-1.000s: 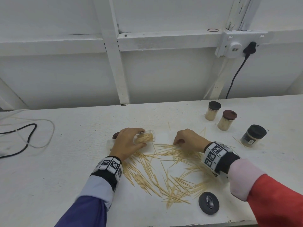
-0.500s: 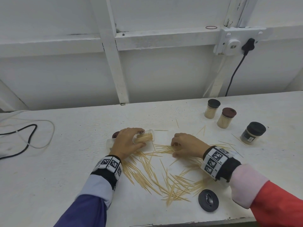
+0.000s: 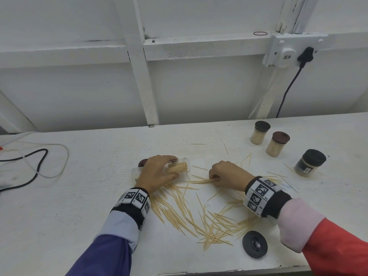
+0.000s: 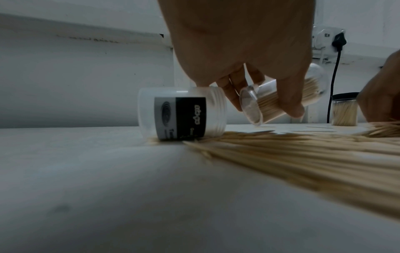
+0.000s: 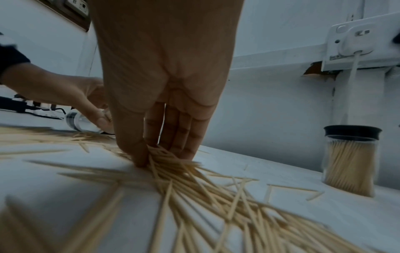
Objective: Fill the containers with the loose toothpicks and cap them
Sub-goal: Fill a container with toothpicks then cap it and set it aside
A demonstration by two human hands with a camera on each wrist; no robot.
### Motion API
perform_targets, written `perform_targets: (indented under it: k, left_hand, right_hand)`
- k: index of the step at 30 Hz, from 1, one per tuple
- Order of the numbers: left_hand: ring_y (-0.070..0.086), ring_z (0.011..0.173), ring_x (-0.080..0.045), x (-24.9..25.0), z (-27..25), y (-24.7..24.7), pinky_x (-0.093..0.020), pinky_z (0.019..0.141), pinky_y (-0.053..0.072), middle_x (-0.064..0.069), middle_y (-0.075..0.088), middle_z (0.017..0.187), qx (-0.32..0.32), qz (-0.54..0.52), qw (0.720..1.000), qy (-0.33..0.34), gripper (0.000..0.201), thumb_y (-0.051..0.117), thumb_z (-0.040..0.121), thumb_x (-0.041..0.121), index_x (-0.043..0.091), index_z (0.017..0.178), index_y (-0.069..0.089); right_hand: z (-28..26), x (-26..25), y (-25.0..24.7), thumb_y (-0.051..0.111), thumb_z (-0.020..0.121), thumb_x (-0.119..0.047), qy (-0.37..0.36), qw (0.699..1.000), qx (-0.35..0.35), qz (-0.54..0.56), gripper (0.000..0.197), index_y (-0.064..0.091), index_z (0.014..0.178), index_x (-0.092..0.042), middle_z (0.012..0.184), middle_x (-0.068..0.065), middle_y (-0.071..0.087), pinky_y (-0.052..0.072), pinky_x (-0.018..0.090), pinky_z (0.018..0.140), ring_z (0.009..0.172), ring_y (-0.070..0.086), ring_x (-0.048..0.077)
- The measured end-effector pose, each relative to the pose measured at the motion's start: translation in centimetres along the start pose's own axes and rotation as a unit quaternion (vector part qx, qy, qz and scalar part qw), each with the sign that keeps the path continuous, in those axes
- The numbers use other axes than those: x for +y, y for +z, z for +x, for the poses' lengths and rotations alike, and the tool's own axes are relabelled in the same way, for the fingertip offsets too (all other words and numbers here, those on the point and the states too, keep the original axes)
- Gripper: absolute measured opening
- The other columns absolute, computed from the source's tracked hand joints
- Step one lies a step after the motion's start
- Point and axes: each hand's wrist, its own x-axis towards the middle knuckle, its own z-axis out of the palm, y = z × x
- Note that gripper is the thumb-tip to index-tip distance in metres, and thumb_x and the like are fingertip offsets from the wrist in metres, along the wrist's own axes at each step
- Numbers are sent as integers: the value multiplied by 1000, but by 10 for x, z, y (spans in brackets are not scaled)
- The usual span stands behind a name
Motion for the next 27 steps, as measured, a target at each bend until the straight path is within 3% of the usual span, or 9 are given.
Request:
perform_targets:
  k: [8, 12, 15, 19, 21, 24, 27]
  left_hand:
    - [56, 109, -13, 2, 0, -1, -33, 99, 37, 7, 65, 119, -4, 1, 1000, -5, 54, 79, 77, 37, 22, 125, 62]
    - [58, 108, -14, 4, 0, -3, -31, 97, 36, 7, 66, 118, -4, 3, 1000, -3, 60, 68, 72, 49, 20, 125, 62]
    - [58, 107, -14, 5, 0, -4, -33, 98, 37, 7, 67, 116, -1, 1, 1000, -6, 61, 66, 72, 50, 20, 124, 63]
    - [58, 107, -14, 3, 0, -4, -37, 100, 40, 7, 66, 117, -4, 0, 1000, -9, 59, 70, 73, 48, 20, 125, 62]
    - [58, 109, -14, 5, 0, -4, -35, 100, 38, 6, 66, 118, 1, 1, 1000, -10, 56, 77, 77, 41, 20, 126, 62]
    - [57, 109, -14, 6, 0, -2, -35, 101, 38, 7, 66, 117, 1, -5, 1000, -8, 55, 79, 77, 38, 20, 126, 62]
    - [56, 107, -12, 7, -1, -2, -36, 101, 38, 10, 64, 116, -2, -11, 1000, -5, 55, 79, 77, 39, 21, 126, 61]
  right_hand:
    - [0, 4, -6, 55, 85, -9, 6, 999, 23, 39, 14, 68, 83, -12, 81, 2, 66, 41, 27, 64, 75, 59, 21]
    - [-1, 6, -14, 61, 89, -17, 6, 997, 35, 64, 12, 72, 89, -17, 76, -10, 62, 36, 17, 57, 69, 56, 9]
    - [2, 9, -21, 67, 86, -14, 3, 988, 53, 145, 7, 73, 82, -15, 67, -13, 66, 43, 16, 59, 64, 62, 5]
    - [6, 8, -32, 71, 84, -10, 2, 976, 79, 204, 6, 74, 82, -14, 63, -13, 66, 41, 8, 57, 57, 60, -3]
    - [8, 4, -36, 70, 85, -11, 7, 978, 86, 191, 6, 73, 81, -15, 63, -12, 65, 40, 9, 57, 57, 59, -2]
    - [12, -5, -40, 68, 87, -14, 10, 987, 84, 135, 7, 74, 84, -14, 68, -10, 64, 43, 19, 62, 63, 59, 4]
    - [20, -21, -45, 62, 91, -19, -8, 995, 86, 43, 12, 73, 90, -15, 77, -8, 63, 36, 22, 62, 70, 53, 9]
